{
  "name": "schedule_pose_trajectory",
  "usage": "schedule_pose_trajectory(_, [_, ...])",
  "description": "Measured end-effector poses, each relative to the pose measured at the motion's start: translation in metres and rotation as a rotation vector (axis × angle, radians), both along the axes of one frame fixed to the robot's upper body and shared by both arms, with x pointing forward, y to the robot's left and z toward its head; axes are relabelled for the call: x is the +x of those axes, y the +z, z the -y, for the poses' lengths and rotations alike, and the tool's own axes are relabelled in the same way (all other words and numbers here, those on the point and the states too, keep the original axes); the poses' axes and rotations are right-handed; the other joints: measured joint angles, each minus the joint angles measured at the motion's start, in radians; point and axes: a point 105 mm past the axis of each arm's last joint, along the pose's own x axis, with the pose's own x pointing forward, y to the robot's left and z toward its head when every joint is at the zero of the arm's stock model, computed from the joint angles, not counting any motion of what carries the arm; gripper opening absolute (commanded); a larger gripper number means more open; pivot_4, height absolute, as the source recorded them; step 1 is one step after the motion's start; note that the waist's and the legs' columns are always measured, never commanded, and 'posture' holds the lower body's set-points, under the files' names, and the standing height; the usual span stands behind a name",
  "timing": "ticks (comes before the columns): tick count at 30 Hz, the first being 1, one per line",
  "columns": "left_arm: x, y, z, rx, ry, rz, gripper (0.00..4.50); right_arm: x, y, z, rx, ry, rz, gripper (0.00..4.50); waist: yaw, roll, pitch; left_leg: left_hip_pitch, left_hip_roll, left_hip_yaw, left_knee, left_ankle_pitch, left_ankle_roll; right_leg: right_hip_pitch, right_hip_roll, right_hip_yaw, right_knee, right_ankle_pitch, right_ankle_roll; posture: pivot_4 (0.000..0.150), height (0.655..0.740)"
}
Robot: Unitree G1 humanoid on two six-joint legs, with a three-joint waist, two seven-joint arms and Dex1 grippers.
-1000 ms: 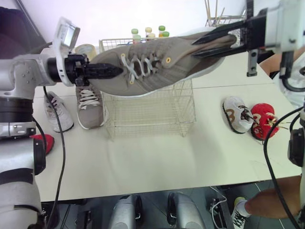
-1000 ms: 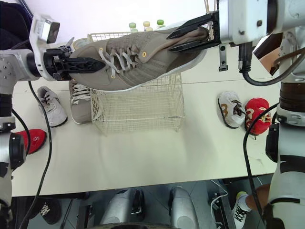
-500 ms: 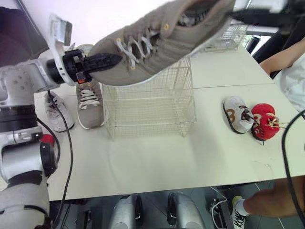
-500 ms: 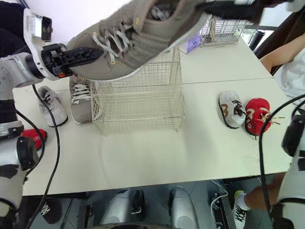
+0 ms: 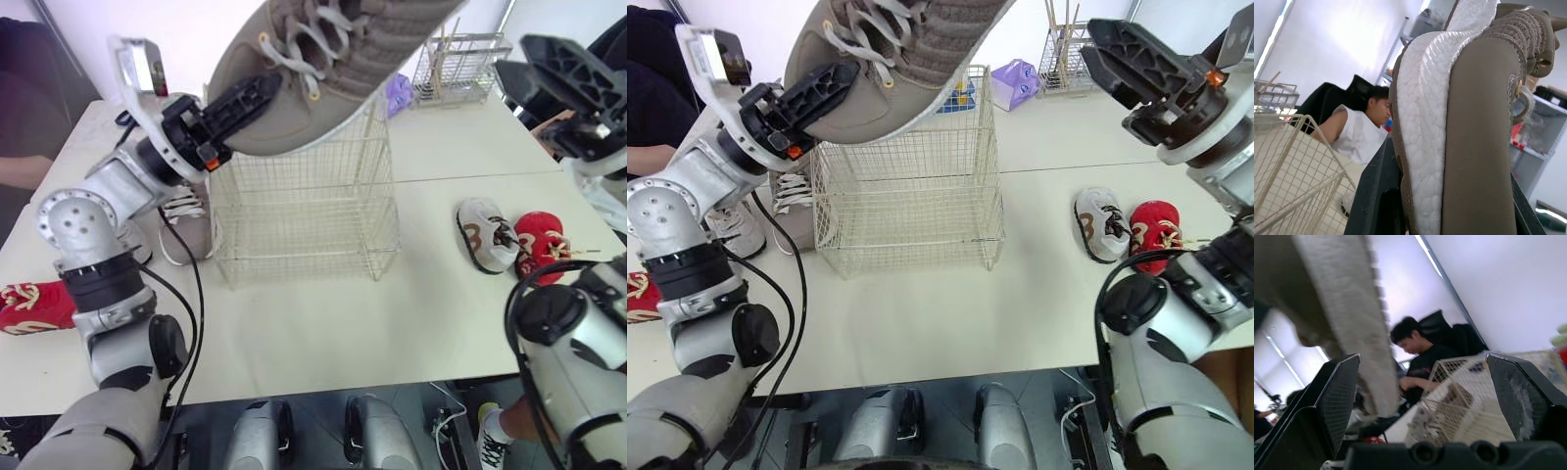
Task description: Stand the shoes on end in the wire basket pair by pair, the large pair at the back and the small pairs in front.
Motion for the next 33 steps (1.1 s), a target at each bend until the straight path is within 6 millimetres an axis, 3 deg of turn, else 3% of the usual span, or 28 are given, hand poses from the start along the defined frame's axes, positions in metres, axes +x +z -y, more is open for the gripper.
schedule_pose_trajectory(7, [-0.001,-0.004,0.002,-0.030,-0.004,-0.033,0.93,0.011,-0.005,-0.034,-0.064,-0.003,0.024,4.42,0.000,0.000,0.000,0.000,-0.001,0.000,0.000,0.000,0.000,0.000,0.000,0.000,0.000,0.000,0.000,0.150,0.7400])
schedule_pose_trajectory(19, [0.001,-0.021,0.000,-0.049,0.024,-0.114,0.93,0.031,0.011,-0.052,-0.021,-0.034,0.107,4.42,-0.001,0.000,0.000,0.000,0.000,0.000,0.000,0.000,0.000,0.000,0.001,0.000,-0.001,0.000,0.000,0.150,0.7400])
schedule_pose_trajectory(23, [0.000,-0.021,0.000,-0.063,0.016,-0.115,0.93,0.028,0.016,-0.054,0.000,0.011,0.120,4.42,0.001,-0.001,0.000,-0.001,0.000,0.000,0.000,0.000,0.000,0.000,0.001,0.000,-0.001,0.000,0.000,0.150,0.7400])
schedule_pose_trajectory(28, [-0.002,-0.022,0.004,-0.082,-0.002,-0.136,0.93,0.009,0.030,-0.056,0.020,0.112,0.181,4.42,0.000,-0.001,0.000,-0.001,0.000,0.000,0.000,0.000,0.000,0.000,0.001,0.000,-0.002,0.000,0.000,0.150,0.7400])
schedule_pose_trajectory(33, [-0.003,-0.024,0.005,-0.094,-0.015,-0.151,0.93,0.006,0.031,-0.057,0.007,0.135,0.183,4.42,0.000,-0.001,0.000,-0.001,0.000,0.000,0.000,0.000,0.001,0.000,0.001,0.000,-0.005,0.000,0.000,0.150,0.7400])
